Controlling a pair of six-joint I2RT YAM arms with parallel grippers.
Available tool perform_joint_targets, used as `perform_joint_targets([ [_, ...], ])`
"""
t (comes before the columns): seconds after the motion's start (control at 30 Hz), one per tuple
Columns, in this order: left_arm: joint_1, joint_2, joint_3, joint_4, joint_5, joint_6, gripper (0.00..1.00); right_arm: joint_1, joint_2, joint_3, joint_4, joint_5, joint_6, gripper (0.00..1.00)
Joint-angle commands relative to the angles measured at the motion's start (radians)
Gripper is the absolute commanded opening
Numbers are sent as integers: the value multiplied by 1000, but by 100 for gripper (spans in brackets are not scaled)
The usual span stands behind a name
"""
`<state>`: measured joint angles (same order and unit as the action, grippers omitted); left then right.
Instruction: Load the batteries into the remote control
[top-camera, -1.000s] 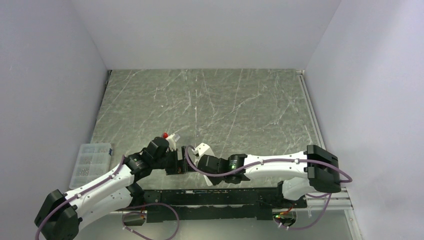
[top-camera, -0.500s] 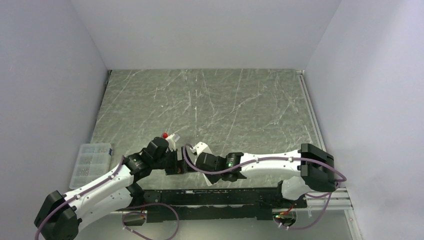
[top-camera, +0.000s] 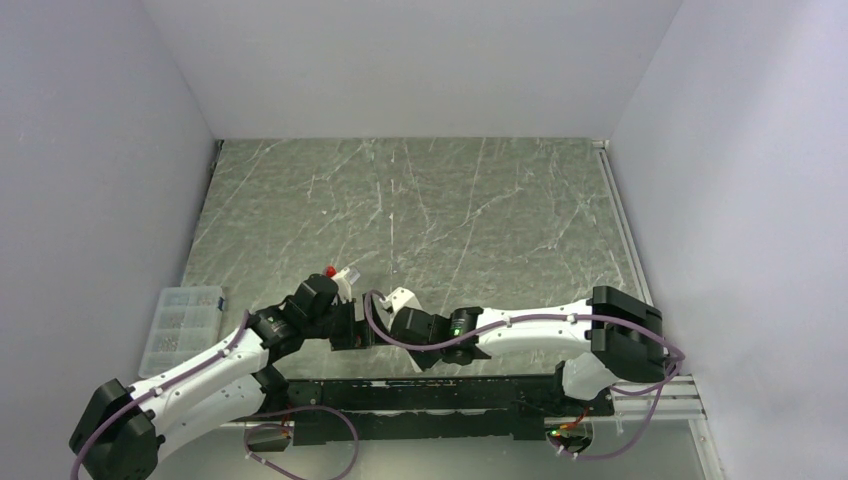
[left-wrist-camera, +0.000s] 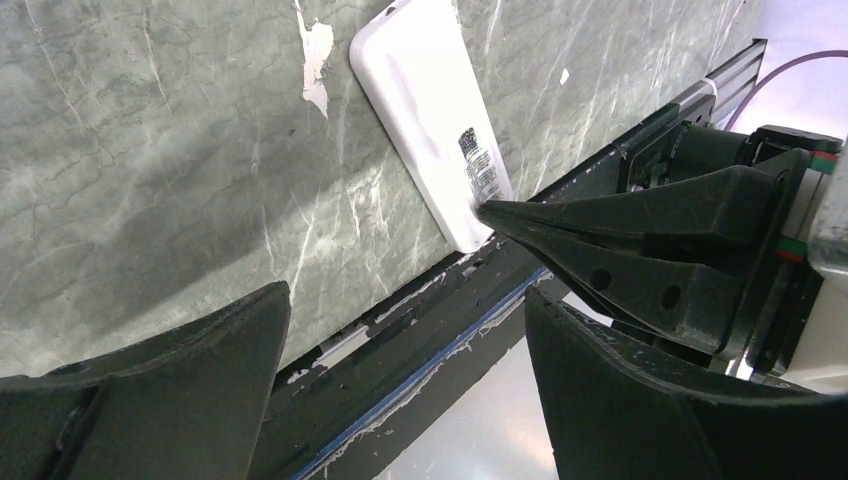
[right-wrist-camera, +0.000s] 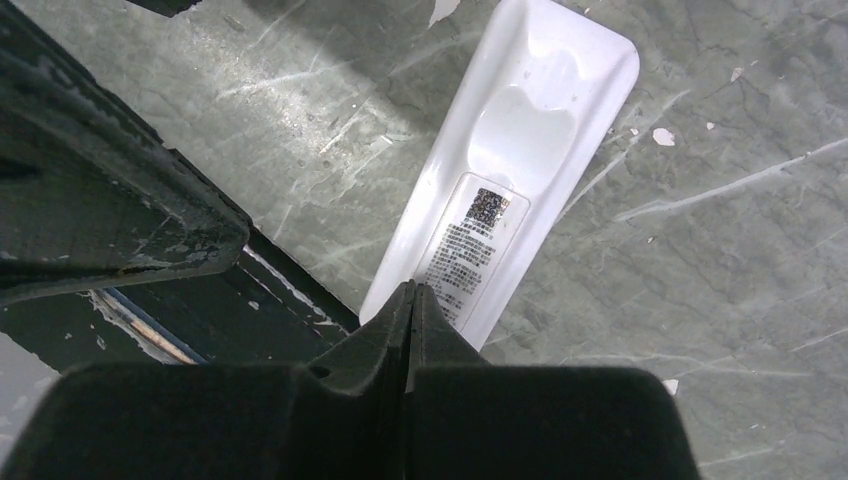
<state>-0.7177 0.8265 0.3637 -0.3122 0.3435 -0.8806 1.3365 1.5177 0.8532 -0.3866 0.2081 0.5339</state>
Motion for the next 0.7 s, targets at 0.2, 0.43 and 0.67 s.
perform_joint_targets([
  [0.2, 5, -20, 57, -39, -8, 33, 92, -2, -120, 18, -49, 116, -9, 13],
  [0.43, 6, -36, 146, -139, -69, 67, 93, -25, -257, -1, 5, 165, -81, 50],
  [0.67, 6, -14, 303, -282, -162, 134, 96, -40, -386, -16, 70, 244, -187, 99],
])
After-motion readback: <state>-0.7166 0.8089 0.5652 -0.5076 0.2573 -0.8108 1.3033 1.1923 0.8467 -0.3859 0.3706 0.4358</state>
